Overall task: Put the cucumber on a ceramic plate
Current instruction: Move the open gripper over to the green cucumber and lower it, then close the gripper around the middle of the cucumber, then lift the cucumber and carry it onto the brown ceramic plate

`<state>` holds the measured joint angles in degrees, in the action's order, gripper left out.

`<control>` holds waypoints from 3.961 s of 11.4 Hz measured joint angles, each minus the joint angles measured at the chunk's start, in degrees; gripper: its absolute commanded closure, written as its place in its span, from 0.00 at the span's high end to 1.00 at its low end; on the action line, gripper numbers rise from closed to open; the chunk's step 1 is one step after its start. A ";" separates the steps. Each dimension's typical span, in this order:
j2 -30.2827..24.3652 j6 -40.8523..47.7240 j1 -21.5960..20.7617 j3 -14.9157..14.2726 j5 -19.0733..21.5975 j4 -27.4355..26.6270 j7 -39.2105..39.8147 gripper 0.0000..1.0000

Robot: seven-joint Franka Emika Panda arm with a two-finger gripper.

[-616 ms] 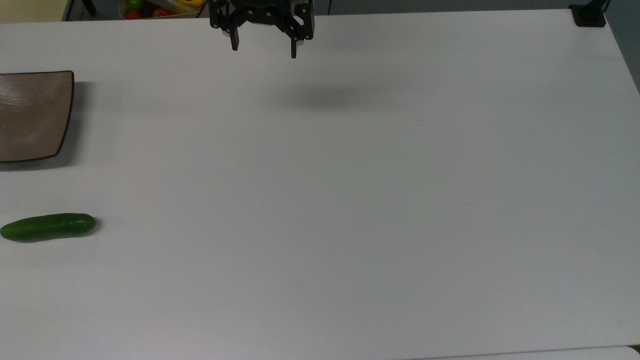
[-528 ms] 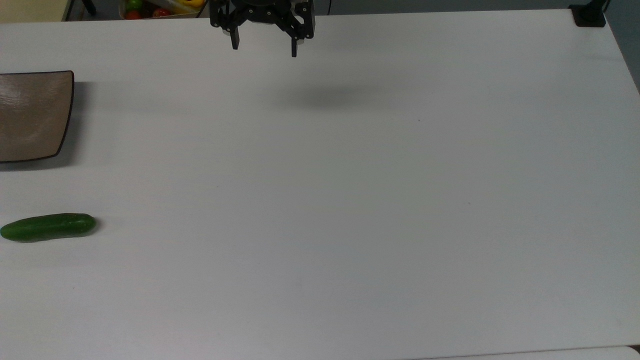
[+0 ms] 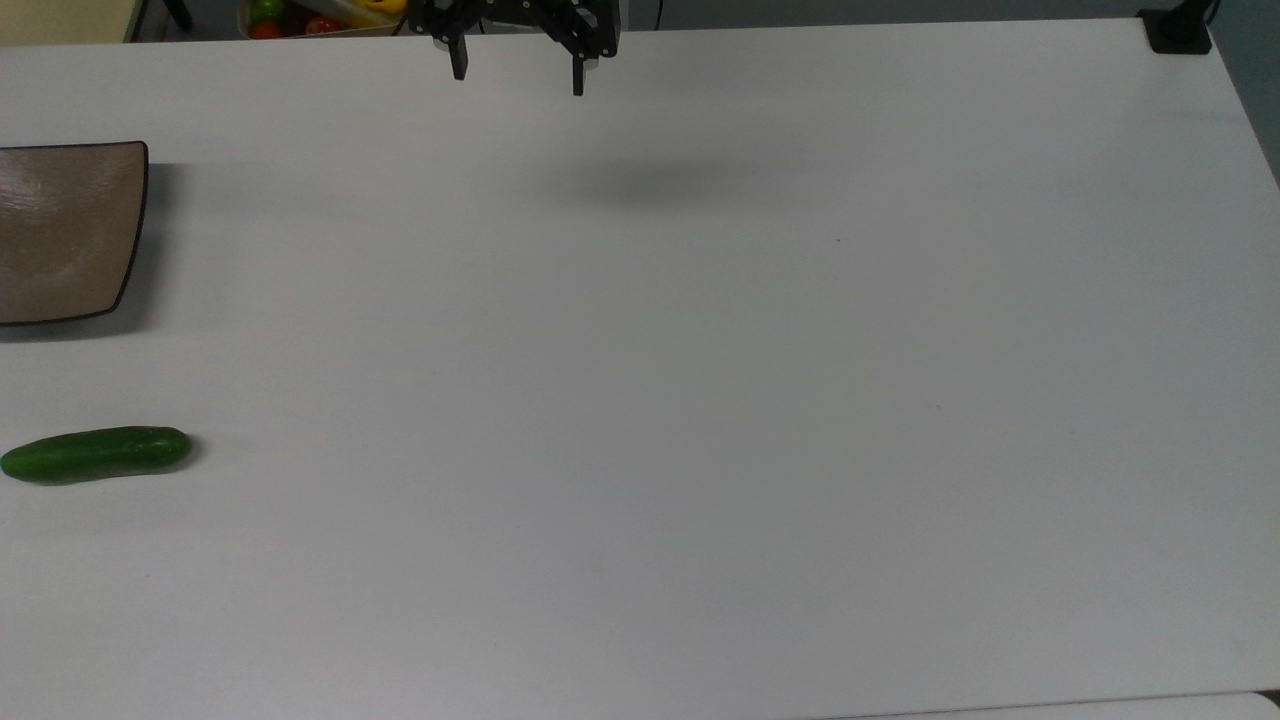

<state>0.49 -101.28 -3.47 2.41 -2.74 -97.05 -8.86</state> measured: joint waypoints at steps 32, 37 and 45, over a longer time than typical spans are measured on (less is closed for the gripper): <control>49.15 -61.47 20.24 -9.01 -0.31 23.31 -38.36 1.00; 50.07 -61.47 19.65 -9.02 -4.16 23.41 -38.36 0.65; 50.42 -61.48 19.72 -9.05 -6.87 24.06 -38.35 0.42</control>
<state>50.90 -162.75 16.25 -6.63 -9.61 -72.99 -47.22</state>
